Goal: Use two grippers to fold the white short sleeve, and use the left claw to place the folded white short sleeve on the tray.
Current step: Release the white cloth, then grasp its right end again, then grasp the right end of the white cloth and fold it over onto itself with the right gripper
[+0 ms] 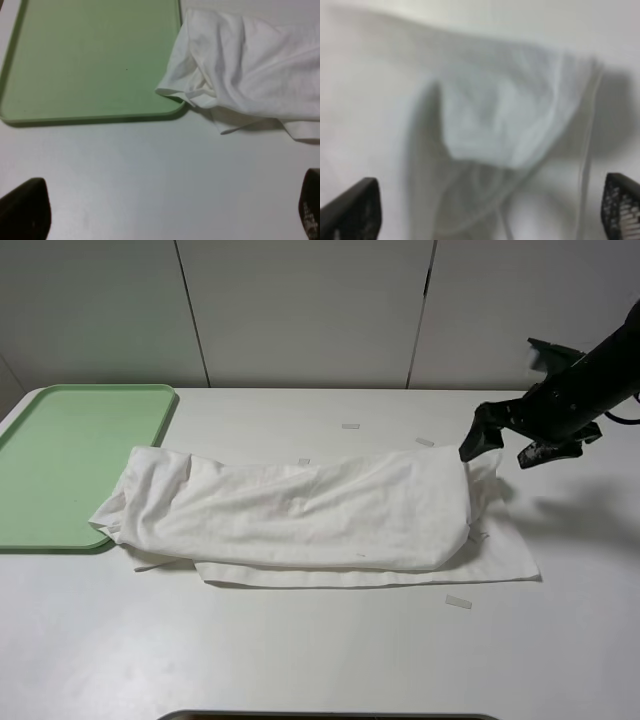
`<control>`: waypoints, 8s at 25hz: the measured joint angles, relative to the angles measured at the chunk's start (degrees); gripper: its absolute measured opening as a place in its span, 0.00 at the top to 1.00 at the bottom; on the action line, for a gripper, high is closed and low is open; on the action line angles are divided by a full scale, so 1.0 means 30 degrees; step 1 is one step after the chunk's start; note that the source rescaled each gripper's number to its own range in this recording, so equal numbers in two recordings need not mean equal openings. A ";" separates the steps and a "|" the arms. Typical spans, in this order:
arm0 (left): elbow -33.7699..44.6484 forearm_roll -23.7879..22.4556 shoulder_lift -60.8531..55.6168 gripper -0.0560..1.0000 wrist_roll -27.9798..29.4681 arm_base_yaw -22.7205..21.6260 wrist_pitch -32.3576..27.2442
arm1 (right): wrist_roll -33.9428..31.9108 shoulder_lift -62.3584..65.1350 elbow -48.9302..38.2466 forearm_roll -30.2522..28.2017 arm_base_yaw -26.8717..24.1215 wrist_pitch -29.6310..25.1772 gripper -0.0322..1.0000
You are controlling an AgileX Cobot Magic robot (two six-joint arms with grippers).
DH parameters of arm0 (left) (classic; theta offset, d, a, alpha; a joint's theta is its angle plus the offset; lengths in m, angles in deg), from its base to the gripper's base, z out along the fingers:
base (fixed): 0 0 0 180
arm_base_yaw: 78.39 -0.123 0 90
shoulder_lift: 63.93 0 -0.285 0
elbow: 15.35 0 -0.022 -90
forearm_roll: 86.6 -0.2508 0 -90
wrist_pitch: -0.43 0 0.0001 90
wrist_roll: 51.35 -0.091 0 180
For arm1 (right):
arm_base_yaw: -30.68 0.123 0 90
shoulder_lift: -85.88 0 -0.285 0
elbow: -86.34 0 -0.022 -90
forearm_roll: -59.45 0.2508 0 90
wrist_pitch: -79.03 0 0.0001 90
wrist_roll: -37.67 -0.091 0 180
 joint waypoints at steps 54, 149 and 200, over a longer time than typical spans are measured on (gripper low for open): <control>0.0000 -0.0049 0.0000 0.00 0.0000 0.0000 0.0025 | -0.0409 -0.2763 -0.2357 0.1776 -0.0281 0.2748 0.49; 0.0000 -0.0049 0.0000 0.00 0.0000 0.0000 0.0004 | 0.2706 -0.3671 0.2952 0.9478 1.4211 0.6336 0.22; 0.0000 -0.0551 0.0000 0.00 0.0000 0.0000 0.0004 | -0.1556 -0.3832 0.4117 0.2435 1.2887 0.6690 0.97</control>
